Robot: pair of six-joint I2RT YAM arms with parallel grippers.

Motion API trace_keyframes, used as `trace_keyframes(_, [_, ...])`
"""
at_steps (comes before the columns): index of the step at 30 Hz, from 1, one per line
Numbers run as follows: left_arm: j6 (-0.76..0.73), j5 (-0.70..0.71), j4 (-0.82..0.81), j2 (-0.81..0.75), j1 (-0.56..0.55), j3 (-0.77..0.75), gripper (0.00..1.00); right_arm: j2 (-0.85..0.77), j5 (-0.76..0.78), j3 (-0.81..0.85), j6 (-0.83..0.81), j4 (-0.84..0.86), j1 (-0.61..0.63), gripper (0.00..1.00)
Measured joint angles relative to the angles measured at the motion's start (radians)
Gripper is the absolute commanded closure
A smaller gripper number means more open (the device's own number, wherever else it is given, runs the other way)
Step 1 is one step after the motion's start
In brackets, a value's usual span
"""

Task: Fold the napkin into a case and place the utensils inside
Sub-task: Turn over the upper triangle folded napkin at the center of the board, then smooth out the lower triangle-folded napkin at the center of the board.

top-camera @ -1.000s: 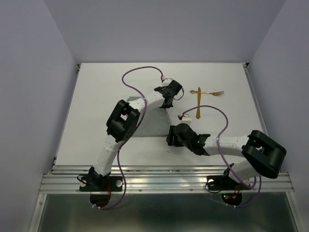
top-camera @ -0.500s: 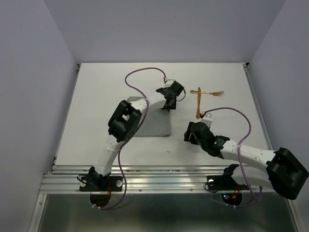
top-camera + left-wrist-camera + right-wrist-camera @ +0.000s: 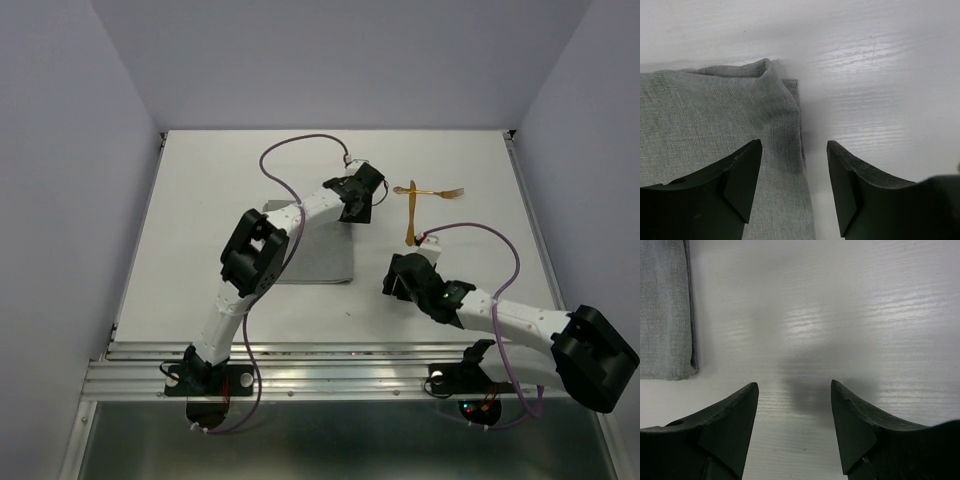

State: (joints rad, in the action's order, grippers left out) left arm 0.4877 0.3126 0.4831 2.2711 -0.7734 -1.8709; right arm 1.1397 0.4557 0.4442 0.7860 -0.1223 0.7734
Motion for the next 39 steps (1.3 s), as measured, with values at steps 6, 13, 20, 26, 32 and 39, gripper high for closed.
trace_keyframes(6, [-0.013,-0.017,-0.001,-0.079,-0.001,-0.030,0.34,0.000,0.000,0.002,0.000,-0.002,0.000,0.35])
trace_keyframes(13, [-0.005,-0.017,-0.021,-0.120,0.006,-0.043,0.68,0.002,0.000,0.020,0.000,-0.005,0.000,0.34])
trace_keyframes(20, [0.017,-0.016,-0.016,-0.108,0.043,-0.043,1.00,0.022,-0.001,0.038,-0.001,-0.005,-0.001,0.34])
trace_keyframes(26, [0.018,-0.022,-0.005,-0.066,0.082,-0.058,1.00,0.026,-0.003,0.040,-0.004,-0.005,-0.001,0.34])
trace_keyframes(32, [0.008,-0.052,-0.002,0.021,0.101,-0.089,1.00,0.028,-0.003,0.048,-0.008,-0.005,-0.001,0.34])
trace_keyframes(39, [-0.003,-0.080,-0.005,0.129,0.113,-0.185,1.00,0.035,-0.006,0.063,-0.016,-0.006,-0.001,0.34])
